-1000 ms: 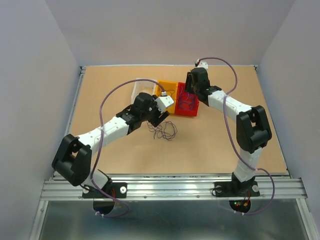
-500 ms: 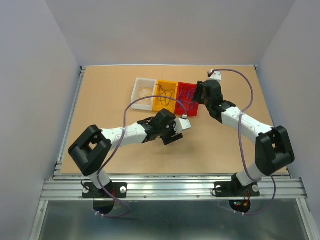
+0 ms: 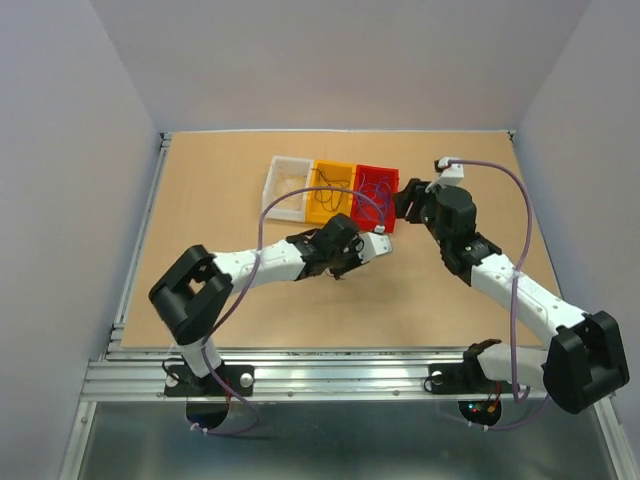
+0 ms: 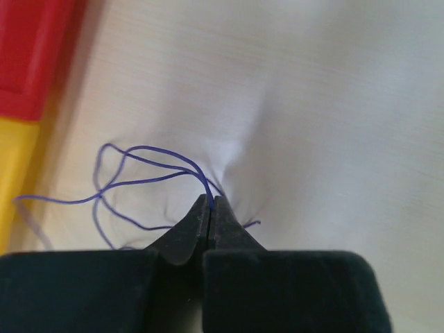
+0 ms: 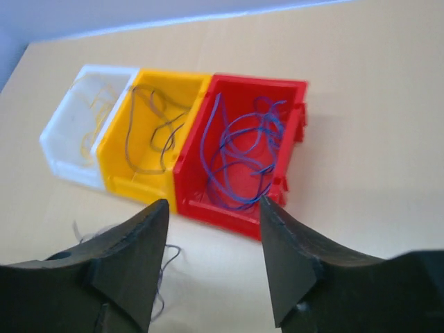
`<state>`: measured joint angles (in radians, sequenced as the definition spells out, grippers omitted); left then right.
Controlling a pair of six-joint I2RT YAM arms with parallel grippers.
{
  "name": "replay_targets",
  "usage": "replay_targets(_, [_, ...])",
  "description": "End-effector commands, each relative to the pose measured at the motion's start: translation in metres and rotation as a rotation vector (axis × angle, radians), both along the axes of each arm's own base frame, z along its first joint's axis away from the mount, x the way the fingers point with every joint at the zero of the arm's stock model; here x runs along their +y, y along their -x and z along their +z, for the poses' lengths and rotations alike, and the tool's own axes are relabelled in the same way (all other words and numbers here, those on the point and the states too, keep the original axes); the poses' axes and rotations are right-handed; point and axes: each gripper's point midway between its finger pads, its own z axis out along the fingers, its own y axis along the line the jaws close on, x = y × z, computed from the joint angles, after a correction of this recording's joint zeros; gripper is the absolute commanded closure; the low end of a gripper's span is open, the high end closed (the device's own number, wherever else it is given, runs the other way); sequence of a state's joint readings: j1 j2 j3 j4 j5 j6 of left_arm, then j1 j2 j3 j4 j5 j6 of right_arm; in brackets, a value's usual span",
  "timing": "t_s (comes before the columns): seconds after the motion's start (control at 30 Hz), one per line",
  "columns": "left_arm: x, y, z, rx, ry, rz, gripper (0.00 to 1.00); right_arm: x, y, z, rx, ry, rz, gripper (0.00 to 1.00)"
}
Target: Untangle the cables
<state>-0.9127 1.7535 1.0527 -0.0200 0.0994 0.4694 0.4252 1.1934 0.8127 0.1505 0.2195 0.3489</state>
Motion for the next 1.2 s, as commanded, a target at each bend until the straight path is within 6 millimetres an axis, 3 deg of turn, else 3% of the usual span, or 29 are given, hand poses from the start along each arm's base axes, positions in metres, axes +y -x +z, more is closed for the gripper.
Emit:
replay_targets(0.0, [-0.011, 0.011, 0.096, -0.070, 0.217, -0.038, 1.00, 0.055, 0.030, 0.001, -0.146, 0.028, 0.408, 0.39])
replay_targets(0.03, [-0.009, 0.016, 0.122, -0.086, 0.263, -0.049, 1.00, 0.064, 0.037, 0.003, -0.184, 0.024, 0.477, 0.36])
replay_targets(0.07, [-0.010, 0.021, 0.133, -0.080, 0.290, -0.067, 1.00, 0.073, 0.042, 0.017, -0.274, 0.018, 0.543, 0.29])
replay_targets(0.1, [-0.007, 0.027, 0.150, -0.085, 0.315, -0.075, 1.00, 0.087, 0.059, 0.011, -0.288, 0.007, 0.667, 0.26])
replay_targets(0.2, [-0.007, 0.035, 0.186, -0.102, 0.369, -0.106, 1.00, 0.106, 0.077, 0.022, -0.375, -0.009, 0.829, 0.20])
replay_targets(0.23, [-0.004, 0.036, 0.205, -0.125, 0.390, -0.106, 1.00, 0.110, 0.078, 0.015, -0.367, -0.009, 0.859, 0.19])
replay_targets(0.47, [0.007, 0.040, 0.277, -0.214, 0.475, -0.099, 1.00, 0.133, 0.091, 0.006, -0.418, -0.070, 1.048, 0.07])
replay_targets(0.53, [0.007, 0.043, 0.293, -0.221, 0.496, -0.111, 1.00, 0.140, 0.098, 0.020, -0.492, -0.102, 1.109, 0.08])
replay_targets(0.57, [0.007, 0.044, 0.297, -0.218, 0.500, -0.115, 1.00, 0.144, 0.099, 0.031, -0.526, -0.134, 1.131, 0.14])
replay_targets(0.6, [0.006, 0.044, 0.296, -0.212, 0.491, -0.113, 1.00, 0.148, 0.098, 0.022, -0.498, -0.151, 1.156, 0.17])
replay_targets(0.8, [0.015, 0.025, 0.321, -0.297, 0.516, -0.021, 1.00, 0.162, 0.098, 0.018, -0.480, -0.206, 1.210, 0.37])
replay_targets(0.9, [0.031, 0.009, 0.352, -0.388, 0.580, 0.093, 1.00, 0.164, 0.103, 0.014, -0.471, -0.203, 1.238, 0.40])
replay_targets(0.97, [0.048, -0.001, 0.383, -0.475, 0.642, 0.186, 1.00, 0.167, 0.105, 0.013, -0.467, -0.207, 1.241, 0.52])
replay_targets(1.07, [0.066, -0.009, 0.423, -0.585, 0.719, 0.264, 1.00, 0.176, 0.113, 0.011, -0.470, -0.206, 1.277, 0.56])
replay_targets(1.13, [0.074, -0.016, 0.444, -0.655, 0.751, 0.318, 1.00, 0.179, 0.115, 0.009, -0.464, -0.209, 1.285, 0.86])
replay_targets(1.17, [0.076, -0.019, 0.449, -0.672, 0.753, 0.329, 1.00, 0.179, 0.115, 0.010, -0.463, -0.211, 1.285, 0.86])
